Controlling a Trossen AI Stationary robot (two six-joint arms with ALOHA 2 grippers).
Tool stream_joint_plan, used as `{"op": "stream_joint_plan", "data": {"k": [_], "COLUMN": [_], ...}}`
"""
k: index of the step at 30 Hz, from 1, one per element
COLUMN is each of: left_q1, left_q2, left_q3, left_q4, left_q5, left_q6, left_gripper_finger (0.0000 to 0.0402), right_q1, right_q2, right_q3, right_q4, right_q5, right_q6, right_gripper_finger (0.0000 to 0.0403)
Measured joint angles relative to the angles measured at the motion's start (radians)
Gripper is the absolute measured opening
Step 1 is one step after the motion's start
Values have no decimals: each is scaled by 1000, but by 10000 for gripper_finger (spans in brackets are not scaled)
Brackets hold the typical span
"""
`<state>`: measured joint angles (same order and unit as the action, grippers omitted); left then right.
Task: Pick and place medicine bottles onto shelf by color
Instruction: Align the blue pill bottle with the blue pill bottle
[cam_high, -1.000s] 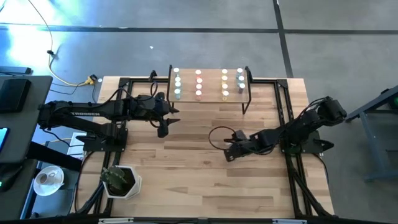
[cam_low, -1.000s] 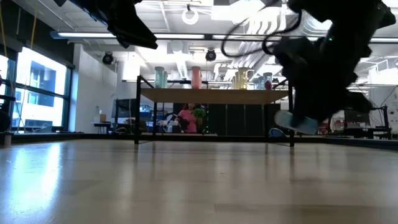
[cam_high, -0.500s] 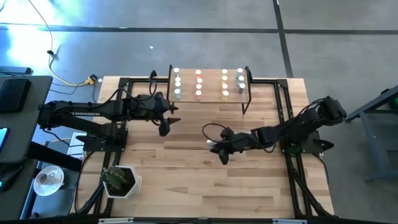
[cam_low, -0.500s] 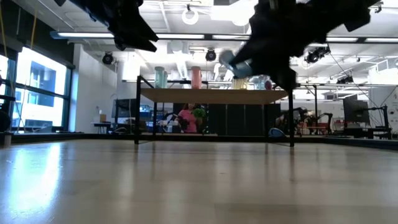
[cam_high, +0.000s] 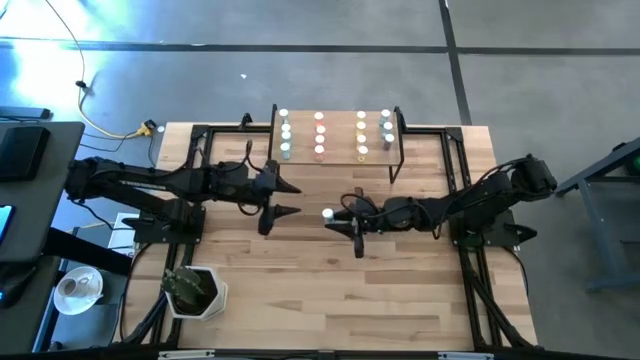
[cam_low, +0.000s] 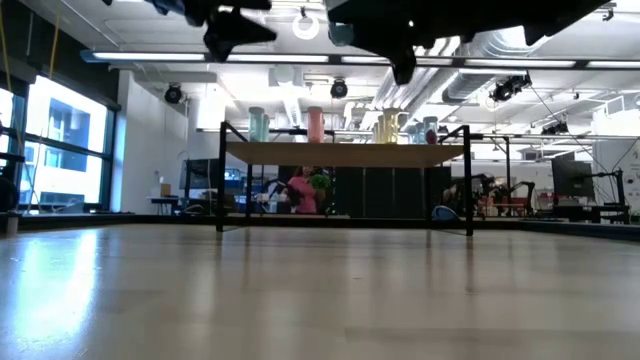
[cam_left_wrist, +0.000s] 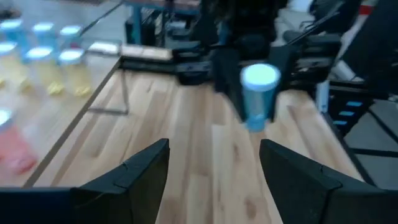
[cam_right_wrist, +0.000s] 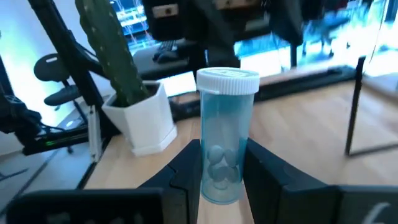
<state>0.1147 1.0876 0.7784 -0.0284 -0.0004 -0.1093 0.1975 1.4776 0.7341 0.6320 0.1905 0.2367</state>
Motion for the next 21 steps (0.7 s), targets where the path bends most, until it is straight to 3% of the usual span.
{"op": "stream_joint_plan", "data": {"k": [13, 21], "left_q1": [-48, -50], "left_q2": [213, 282], "left_q3": [0, 0], "left_q4": [396, 516], "left_q5": [28, 137], "left_q6": [34, 0], "left_gripper_finger": [239, 239], "right_q1": [-8, -8], "right_q2": [0, 0], "right_q3": [0, 0], "right_q4": [102, 104], "right_q5": [-52, -52], "right_q6": [-165, -178], "right_gripper_finger": [83, 83]}}
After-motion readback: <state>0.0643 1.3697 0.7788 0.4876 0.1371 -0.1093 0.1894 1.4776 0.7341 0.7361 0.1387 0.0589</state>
